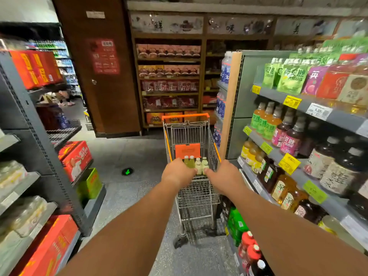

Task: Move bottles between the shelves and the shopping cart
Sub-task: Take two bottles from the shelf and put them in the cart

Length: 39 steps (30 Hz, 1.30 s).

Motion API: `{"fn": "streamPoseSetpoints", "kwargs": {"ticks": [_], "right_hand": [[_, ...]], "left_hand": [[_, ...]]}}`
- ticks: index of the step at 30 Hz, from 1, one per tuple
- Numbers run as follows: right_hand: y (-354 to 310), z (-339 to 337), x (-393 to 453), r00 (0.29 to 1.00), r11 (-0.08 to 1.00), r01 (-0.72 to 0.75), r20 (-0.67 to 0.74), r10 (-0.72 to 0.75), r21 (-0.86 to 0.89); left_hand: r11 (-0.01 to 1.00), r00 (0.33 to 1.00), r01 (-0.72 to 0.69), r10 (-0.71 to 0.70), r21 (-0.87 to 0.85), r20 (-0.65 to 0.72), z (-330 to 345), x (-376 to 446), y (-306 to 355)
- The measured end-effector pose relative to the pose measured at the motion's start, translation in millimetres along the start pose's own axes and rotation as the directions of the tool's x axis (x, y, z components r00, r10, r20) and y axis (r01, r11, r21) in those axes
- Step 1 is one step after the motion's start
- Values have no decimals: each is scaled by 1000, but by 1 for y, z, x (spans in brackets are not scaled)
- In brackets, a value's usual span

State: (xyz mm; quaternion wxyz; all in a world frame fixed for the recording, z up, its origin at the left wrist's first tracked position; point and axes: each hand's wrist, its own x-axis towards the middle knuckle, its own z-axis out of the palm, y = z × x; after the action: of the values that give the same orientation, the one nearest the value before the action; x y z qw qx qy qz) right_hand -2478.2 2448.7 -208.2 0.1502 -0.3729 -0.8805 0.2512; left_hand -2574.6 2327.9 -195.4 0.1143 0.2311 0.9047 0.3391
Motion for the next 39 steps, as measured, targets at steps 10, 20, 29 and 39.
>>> {"fn": "streamPoseSetpoints", "kwargs": {"ticks": [10, 20, 29, 39], "right_hand": [[-9, 106, 206, 991, 995, -101, 85, 103, -25], [-3, 199, 389, 965, 984, -176, 198, 173, -4], [46, 344, 595, 885, 963, -271, 394, 246, 6], [101, 543, 769, 876, 936, -345, 332, 349, -72]], "left_hand": [[995, 989, 101, -102, 15, 105, 43, 237, -37], [986, 971, 164, -167, 35, 172, 84, 432, -63], [944, 909, 315, -331, 101, 254, 189, 642, -113], [799, 752, 601, -578, 30, 319, 351, 843, -218]]}}
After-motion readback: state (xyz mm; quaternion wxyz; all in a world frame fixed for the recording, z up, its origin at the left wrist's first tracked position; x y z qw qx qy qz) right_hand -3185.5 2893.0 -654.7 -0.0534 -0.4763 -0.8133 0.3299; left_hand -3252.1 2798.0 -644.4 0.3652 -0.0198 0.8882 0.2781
